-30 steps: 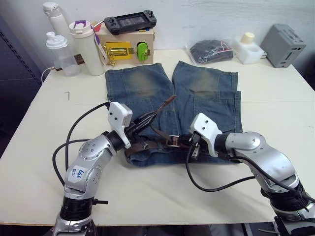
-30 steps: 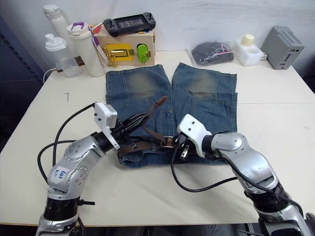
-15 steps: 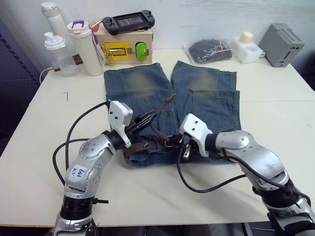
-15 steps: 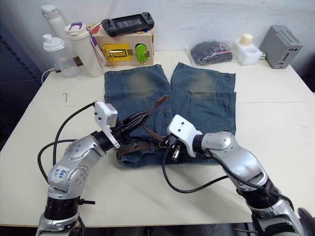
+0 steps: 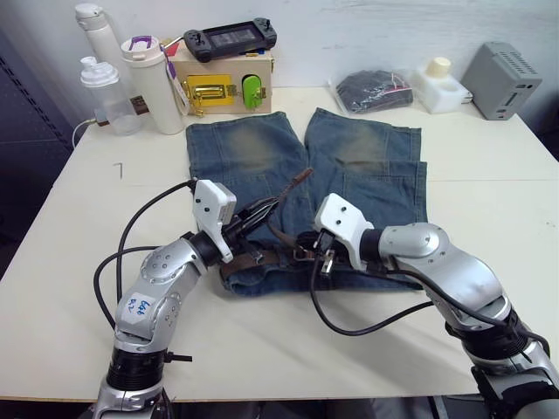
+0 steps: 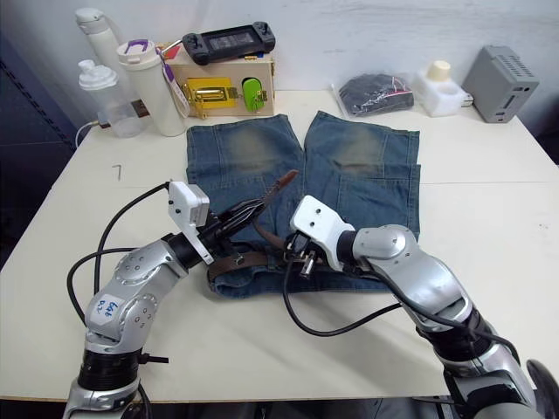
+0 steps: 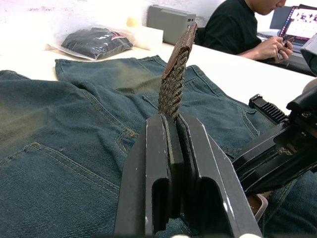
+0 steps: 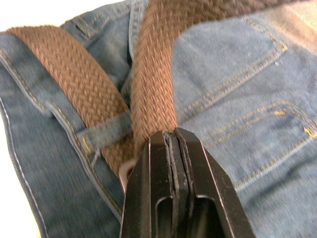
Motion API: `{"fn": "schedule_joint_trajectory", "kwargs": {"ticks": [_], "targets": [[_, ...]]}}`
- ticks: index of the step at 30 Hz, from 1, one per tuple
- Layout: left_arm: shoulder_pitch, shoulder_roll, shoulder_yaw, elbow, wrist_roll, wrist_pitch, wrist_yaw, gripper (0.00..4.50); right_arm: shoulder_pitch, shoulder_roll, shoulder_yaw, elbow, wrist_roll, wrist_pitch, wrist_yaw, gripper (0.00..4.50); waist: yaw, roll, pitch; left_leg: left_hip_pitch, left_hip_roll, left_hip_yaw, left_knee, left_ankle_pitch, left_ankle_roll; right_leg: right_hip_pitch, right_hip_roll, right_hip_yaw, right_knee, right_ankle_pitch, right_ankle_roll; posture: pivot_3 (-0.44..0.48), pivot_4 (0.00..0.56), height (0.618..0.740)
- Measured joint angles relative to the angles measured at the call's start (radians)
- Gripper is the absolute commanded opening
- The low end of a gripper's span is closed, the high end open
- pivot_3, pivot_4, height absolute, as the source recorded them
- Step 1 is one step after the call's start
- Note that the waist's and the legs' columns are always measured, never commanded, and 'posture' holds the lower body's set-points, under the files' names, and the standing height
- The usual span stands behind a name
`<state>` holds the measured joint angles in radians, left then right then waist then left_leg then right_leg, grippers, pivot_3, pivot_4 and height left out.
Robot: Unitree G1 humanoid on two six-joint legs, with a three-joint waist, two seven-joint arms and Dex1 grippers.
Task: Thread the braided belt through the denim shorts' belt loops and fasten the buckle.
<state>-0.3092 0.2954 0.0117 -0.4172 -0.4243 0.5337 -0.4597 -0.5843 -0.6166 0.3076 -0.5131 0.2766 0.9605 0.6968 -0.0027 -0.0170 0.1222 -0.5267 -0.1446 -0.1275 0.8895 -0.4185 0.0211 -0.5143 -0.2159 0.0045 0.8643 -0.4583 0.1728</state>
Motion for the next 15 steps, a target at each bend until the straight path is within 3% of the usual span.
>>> {"fn": "schedule_joint_trajectory", "kwargs": {"ticks": [15], "targets": [[0.019, 0.018, 0.001, -0.014, -0.001, -0.004, -0.016, 0.00, -0.023, -0.089, -0.035, 0.115, 0.066, -0.035, 0.155, 0.04, 0.000, 0.000, 0.000, 0.000, 0.000, 0.000, 0.000, 0.000, 0.000, 0.000, 0.000, 0.000, 0.000, 0.000, 0.000, 0.000, 0.150, 0.645]]}}
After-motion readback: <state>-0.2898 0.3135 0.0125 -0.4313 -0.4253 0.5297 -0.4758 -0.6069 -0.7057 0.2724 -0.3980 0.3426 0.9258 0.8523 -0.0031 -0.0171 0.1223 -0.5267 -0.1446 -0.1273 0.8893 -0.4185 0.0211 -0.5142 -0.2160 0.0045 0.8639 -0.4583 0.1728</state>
